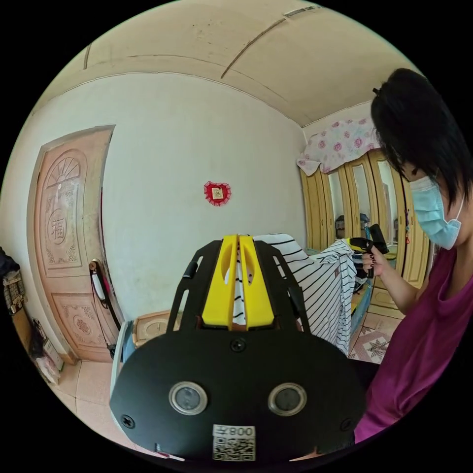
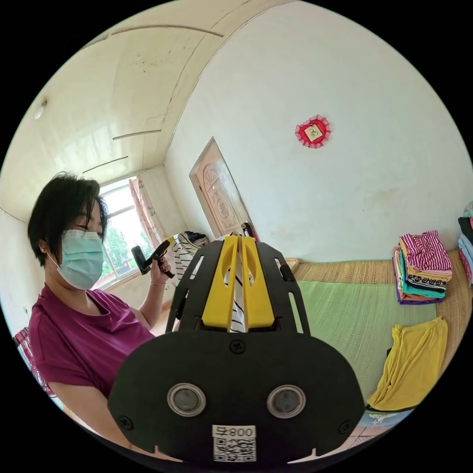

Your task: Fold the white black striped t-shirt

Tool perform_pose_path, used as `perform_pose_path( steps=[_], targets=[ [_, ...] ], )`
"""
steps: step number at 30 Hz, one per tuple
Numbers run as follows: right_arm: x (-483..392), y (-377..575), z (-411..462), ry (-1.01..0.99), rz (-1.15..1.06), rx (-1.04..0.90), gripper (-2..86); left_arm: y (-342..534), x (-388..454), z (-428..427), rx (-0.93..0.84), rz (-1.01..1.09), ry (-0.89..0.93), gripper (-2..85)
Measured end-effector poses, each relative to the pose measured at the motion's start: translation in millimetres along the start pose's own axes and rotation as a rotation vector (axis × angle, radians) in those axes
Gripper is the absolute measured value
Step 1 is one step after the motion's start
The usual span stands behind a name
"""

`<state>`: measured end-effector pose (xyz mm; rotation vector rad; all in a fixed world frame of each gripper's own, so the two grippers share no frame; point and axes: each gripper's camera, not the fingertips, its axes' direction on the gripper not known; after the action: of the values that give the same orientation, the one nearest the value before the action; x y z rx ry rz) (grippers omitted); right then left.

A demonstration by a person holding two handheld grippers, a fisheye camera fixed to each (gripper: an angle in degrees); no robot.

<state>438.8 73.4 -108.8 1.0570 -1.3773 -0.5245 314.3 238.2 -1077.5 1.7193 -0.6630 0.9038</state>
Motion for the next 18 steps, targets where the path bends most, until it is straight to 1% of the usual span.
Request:
perform_pose_path(
  steps=[1, 5, 6, 7, 8, 10, 12, 13, 14, 15, 16, 17, 18],
  targets=[
    [18, -3, 23, 0.011, 0.018, -0.022, 0.7, 5, -5, 13, -0.016, -0.005, -0.007, 0.3],
    [86, -12, 102, 0.043, 0.101, -0.097, 0.7, 53, -46, 117, -0.173, -0.074, -0.038, 0.4],
    [111, -14, 133, 0.041, 0.129, -0.133, 0.7, 71, -59, 151, -0.22, -0.106, -0.052, 0.4],
    [137, -15, 165, 0.048, 0.167, -0.162, 0.8, 81, -66, 168, -0.243, -0.127, -0.059, 0.4],
    [149, -15, 181, 0.05, 0.183, -0.173, 0.8, 102, -80, 201, -0.28, -0.175, -0.056, 0.5],
    [200, -12, 250, 0.104, 0.244, -0.248, 0.9, 133, -97, 251, -0.338, -0.216, -0.07, 0.6],
    [248, -1, 305, 0.169, 0.314, -0.316, 1.1, 185, -121, 328, -0.479, -0.267, -0.124, 1.0],
    [281, 11, 339, 0.199, 0.378, -0.348, 1.3, 201, -128, 347, -0.518, -0.293, -0.14, 1.1],
    [297, 18, 355, 0.218, 0.403, -0.373, 1.4, 237, -142, 383, -0.6, -0.366, -0.168, 1.6],
    [328, 36, 384, 0.279, 0.463, -0.423, 1.8, 274, -153, 414, -0.694, -0.404, -0.164, 2.2],
    [353, 57, 407, 0.331, 0.516, -0.469, 2.2, 293, -157, 427, -0.74, -0.428, -0.171, 2.5],
    [363, 69, 416, 0.343, 0.538, -0.486, 2.4, 332, -162, 447, -0.816, -0.481, -0.188, 3.2],
    [375, 91, 430, 0.337, 0.562, -0.51, 2.9, 369, -160, 459, -0.865, -0.509, -0.164, 3.8]
  ],
)
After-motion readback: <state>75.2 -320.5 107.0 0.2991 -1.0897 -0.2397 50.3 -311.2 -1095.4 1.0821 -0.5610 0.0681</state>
